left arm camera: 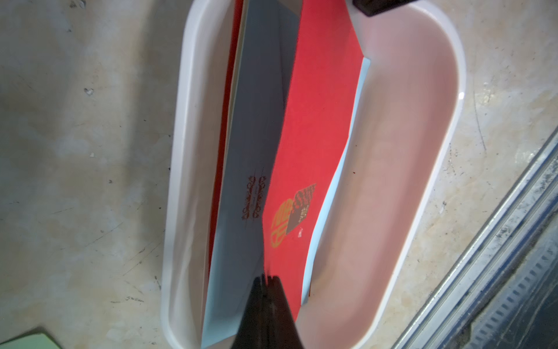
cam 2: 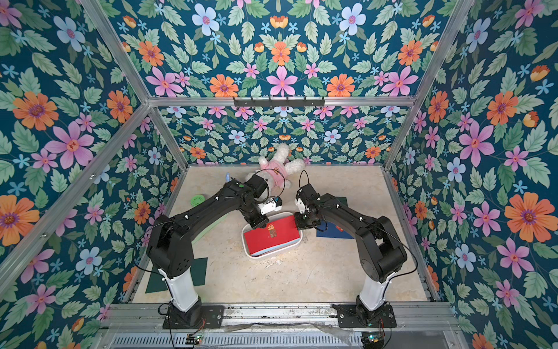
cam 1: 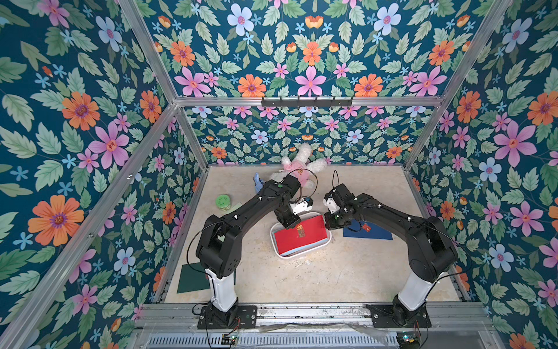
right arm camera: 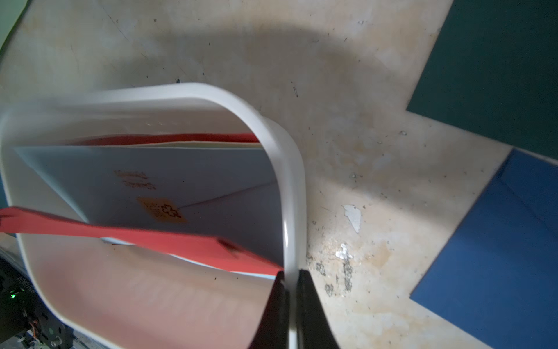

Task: Put the sealed envelopes into the storage box
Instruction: Place the envelope in the storage box, then place the storage box at the center of the board.

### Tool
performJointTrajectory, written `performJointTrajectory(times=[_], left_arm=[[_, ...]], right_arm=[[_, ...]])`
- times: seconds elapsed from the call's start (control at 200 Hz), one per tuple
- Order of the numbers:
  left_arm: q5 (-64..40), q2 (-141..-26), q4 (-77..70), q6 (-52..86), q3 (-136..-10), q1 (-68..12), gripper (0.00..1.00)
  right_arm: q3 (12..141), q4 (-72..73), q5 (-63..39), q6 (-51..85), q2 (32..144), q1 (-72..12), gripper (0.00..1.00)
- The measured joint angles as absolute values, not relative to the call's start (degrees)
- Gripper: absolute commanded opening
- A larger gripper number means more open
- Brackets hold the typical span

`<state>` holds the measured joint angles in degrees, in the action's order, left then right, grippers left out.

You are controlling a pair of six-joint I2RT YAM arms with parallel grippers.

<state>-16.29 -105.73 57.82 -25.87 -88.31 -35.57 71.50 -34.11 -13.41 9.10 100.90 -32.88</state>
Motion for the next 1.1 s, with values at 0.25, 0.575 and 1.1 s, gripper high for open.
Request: performJointTrajectory(times=[0.25, 0.575, 1.1], left_arm=[[-11.6, -106.19, 56.66, -23.62, -88.73, -34.59, 0.24], [-5.43, -104.25, 54.92, -19.51, -92.31, -33.12, 0.34], [5.3, -97.21, 44.47, 3.07, -88.79, -31.14, 0.44]], right_arm=[[70.41, -32.67, -13.63, 10.94, 100.07, -32.86, 0.1], [66.76, -27.99, -13.74, 17.12, 98.94, -32.88, 0.1], [71.05, -16.6, -13.5, 28.86, 103.98, -32.88, 0.22]])
